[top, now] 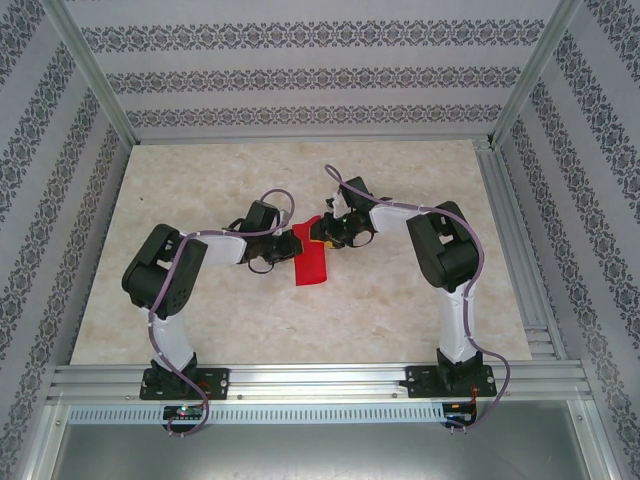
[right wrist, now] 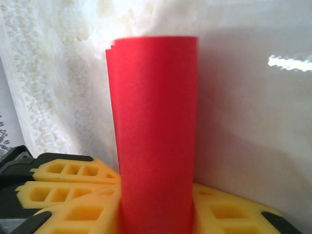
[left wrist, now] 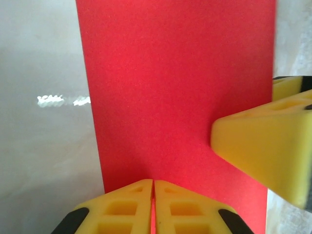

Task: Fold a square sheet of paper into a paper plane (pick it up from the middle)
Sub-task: Hold the square sheet of paper at the center of the table.

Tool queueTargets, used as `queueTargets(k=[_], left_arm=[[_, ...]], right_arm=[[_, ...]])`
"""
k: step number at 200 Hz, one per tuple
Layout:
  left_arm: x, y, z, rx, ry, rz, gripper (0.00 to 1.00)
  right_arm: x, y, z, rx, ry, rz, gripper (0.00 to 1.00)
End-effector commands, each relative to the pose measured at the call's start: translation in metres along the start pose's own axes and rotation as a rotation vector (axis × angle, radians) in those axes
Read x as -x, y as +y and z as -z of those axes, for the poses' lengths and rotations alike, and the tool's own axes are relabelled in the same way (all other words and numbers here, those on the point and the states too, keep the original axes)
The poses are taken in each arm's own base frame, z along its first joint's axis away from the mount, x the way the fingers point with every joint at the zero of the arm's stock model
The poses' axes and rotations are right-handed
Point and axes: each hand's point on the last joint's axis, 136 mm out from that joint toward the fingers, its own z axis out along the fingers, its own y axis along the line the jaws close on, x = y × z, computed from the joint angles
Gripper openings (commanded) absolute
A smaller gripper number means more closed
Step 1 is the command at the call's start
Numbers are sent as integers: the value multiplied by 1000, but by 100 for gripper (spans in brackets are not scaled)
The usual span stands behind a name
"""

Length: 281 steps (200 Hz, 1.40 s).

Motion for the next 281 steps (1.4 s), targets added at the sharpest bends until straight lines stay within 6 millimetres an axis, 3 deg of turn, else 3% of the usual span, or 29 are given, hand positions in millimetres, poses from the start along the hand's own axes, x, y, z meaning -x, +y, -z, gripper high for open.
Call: queueTargets(k=[1,39,97,122,164,197,281], left_arm=[[-3,3,-6,38,23,-15,10],[-6,9,-10,60,40,-11,9],[-6,6,-13,50,47,-12,9],[-5,3,-12,40,48,-14,9],[4,-12,0,17,9,-20,16],[18,-22,23,29,-80,-22,24],[32,-10,57,89,-189,-9,30]], right_arm=[[3,4,12,-34,-11,10,42],[-7,6,26,-85,0,22,56],[-34,-4,20,-172,81,74,56],[-36,-5,15,-185,98,89,52],[-33,-21,16,-218,83,61,35],[-32,-36,18,-236,74,36,32],[-34,-51,20,-266,91,34,26]])
